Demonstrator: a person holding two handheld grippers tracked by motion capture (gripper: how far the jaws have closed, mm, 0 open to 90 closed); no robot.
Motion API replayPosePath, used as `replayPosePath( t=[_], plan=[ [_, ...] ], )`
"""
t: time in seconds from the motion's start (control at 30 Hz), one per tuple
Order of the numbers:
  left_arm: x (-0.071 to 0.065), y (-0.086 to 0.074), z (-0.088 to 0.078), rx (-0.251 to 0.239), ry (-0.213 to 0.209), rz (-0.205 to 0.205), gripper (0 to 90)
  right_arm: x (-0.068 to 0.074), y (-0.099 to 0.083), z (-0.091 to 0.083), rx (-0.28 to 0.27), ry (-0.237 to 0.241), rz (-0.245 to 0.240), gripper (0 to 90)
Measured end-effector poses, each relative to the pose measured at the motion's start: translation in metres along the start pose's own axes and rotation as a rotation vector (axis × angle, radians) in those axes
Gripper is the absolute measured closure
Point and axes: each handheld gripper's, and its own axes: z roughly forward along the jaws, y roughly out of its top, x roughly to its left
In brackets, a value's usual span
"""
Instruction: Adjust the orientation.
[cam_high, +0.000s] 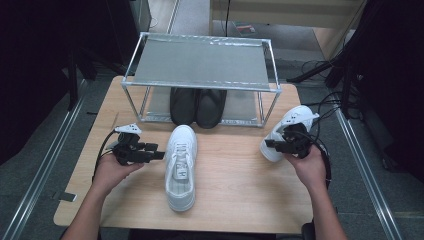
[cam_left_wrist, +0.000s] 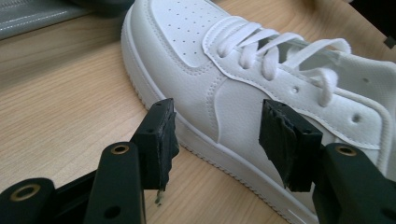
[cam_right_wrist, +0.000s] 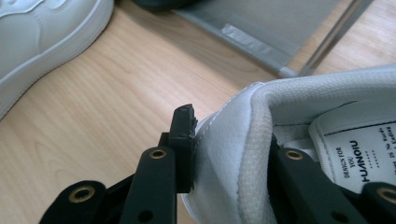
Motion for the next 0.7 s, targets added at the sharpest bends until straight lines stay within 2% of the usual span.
replayPosePath(
  t=[0.17, 0.23, 0.43, 0.53, 0.6, 0.7],
  plan=[
    [0.002, 0.005, 0.002, 0.002, 0.002, 0.014, 46.1, 0.017, -0.005, -0.007, -0.006, 0.008, -0.004, 71.4],
    [0.003, 0.006, 0.002, 0.005, 0.0, 0.015, 46.1, 0.023, -0.007, -0.01, -0.006, 0.018, 0.008, 71.4],
    [0.008, 0.008, 0.002, -0.016, -0.01, 0.012, 46.2, 0.04, -0.011, -0.011, -0.009, 0.041, 0.001, 71.4],
    [0.01, 0.009, 0.004, -0.012, -0.013, 0.012, 46.2, 0.052, -0.012, -0.009, 0.002, 0.058, -0.028, 71.3],
    [0.01, 0.013, 0.006, 0.016, -0.005, 0.027, 46.2, 0.061, -0.011, -0.007, 0.018, 0.06, -0.041, 71.3],
    [0.009, 0.015, 0.009, 0.015, -0.012, 0.037, 46.2, 0.072, -0.011, -0.004, 0.02, 0.066, -0.061, 71.4]
  ],
)
